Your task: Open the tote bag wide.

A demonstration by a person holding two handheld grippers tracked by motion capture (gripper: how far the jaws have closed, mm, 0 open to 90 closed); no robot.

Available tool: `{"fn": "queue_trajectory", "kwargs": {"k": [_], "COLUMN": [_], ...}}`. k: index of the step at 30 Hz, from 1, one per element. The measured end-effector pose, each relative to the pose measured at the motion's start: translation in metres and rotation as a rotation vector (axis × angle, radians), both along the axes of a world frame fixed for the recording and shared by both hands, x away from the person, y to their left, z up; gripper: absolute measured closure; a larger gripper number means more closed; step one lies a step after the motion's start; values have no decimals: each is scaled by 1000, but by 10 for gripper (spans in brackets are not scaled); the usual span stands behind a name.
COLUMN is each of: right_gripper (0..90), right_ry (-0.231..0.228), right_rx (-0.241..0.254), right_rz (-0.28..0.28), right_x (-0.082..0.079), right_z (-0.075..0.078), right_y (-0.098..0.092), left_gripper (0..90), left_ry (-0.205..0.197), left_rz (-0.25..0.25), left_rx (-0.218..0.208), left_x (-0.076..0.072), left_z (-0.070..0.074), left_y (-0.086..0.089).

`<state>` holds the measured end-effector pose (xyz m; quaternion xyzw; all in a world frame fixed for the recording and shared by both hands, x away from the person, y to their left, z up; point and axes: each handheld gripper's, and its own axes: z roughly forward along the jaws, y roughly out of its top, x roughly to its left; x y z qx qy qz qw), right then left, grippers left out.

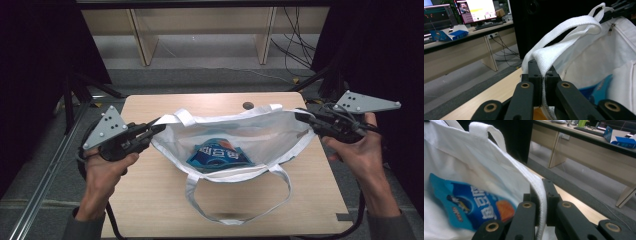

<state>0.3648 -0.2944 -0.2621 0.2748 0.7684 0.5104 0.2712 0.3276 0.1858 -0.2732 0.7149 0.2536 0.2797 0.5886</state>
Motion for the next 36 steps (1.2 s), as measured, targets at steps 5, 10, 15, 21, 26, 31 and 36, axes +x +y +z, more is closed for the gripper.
{"fn": "queue_trajectory", "kwargs": {"k": [5, 10, 15, 21, 26, 31, 36], "right_gripper": [886, 886, 886, 885, 885, 885, 885], "right_ry": [-5, 2, 14, 34, 56, 72, 125], "right_rx": [22, -7, -2, -37, -100, -126, -156], "right_rz": [15, -18, -38, -62, -73, -80, -87], "right_x": [4, 15, 32, 39, 35, 36, 46], "right_z": [19, 21, 11, -12, -27, -46, -71], "right_y": [-2, 3, 6, 11, 15, 17, 22], "left_gripper": [871, 870, 868, 865, 862, 862, 861], "left_ry": [-3, 41, 32, 62, 90, 133, 190], "left_rz": [-33, 1, 24, 15, 36, 47, 53], "left_rx": [-29, -38, -48, -10, 92, 147, 99], "left_x": [1, 26, 36, 33, 28, 31, 51], "left_z": [20, 6, -11, -37, -64, -91, -110], "left_y": [2, 4, 2, 3, -1, -3, 2]}}
